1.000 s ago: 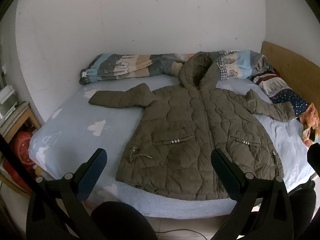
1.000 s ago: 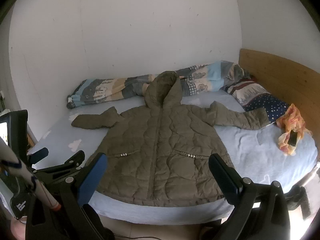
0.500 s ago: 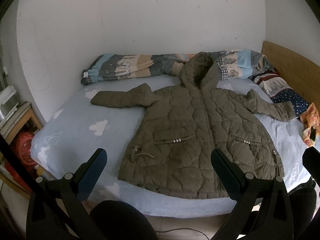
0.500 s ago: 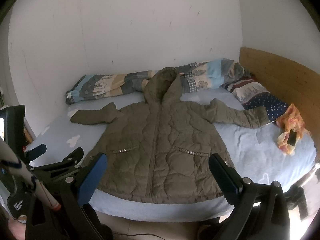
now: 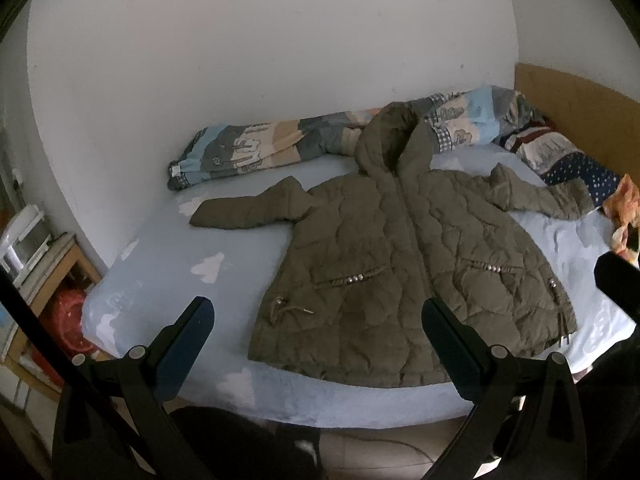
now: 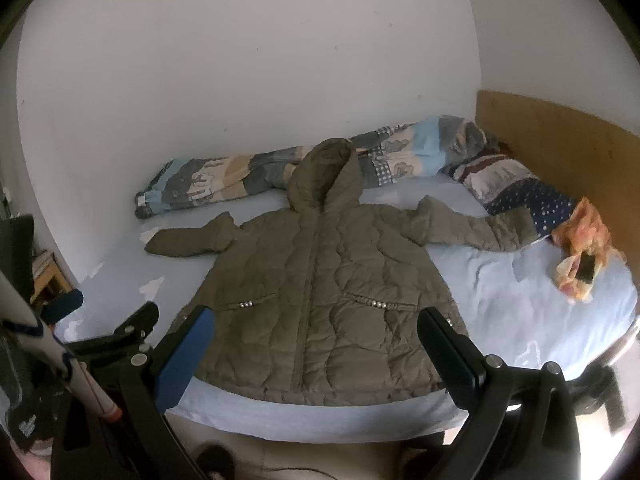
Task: Fold large clothes
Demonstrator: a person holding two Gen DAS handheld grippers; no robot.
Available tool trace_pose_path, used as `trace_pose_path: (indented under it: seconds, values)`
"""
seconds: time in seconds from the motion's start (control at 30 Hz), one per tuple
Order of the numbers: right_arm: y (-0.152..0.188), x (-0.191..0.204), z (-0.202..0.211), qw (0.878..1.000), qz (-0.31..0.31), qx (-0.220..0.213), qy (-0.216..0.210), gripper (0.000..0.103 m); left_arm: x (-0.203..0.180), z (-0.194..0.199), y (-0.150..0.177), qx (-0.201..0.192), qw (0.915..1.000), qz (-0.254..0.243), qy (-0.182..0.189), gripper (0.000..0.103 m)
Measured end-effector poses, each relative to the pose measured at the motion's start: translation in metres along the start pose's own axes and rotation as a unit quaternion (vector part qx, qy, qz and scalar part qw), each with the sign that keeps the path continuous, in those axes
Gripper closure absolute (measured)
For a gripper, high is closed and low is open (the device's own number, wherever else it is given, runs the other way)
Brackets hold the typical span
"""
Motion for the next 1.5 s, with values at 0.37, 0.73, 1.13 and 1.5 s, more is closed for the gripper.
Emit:
trace_pose_path:
  seconds: [0.37, 0.73, 1.13, 1.5]
  values:
    - [-0.003, -0.084, -0.059, 0.997, -0.064, 0.021, 0.042, 0.000, -0.040, -0.101, -0.079, -0.039, 0.9992, -0.003, 0.010, 0.000]
    - [-0.022, -0.276, -0.144, 0.965, -0.208, 0.071, 0.145, 0.000, -0.096, -0.264, -0.092, 0.022, 0.9993, -0.003, 0.030, 0.000]
    - [0.100, -0.565, -0.140, 0.875, -0.435, 0.068, 0.204, 0.023, -0.099, -0.281, -0.097, 0.044, 0.9983, -0.001, 0.037, 0.000]
    - [0.145, -0.661, -0.183, 0.820, -0.517, 0.057, 0.239, 0.033, -0.114, -0.301, -0.091, 0.058, 0.9978, -0.022, 0.023, 0.000]
Point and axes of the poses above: each gripper's, at about its wrist camera, not at the fingertips, and z roughly against the way its jaws point, x to its left, y to its underside, the point moved 5 cm from there along -z, roughly the way its jaws point, and after that the axes turned 6 degrees about -y, right-handed, at the moved point
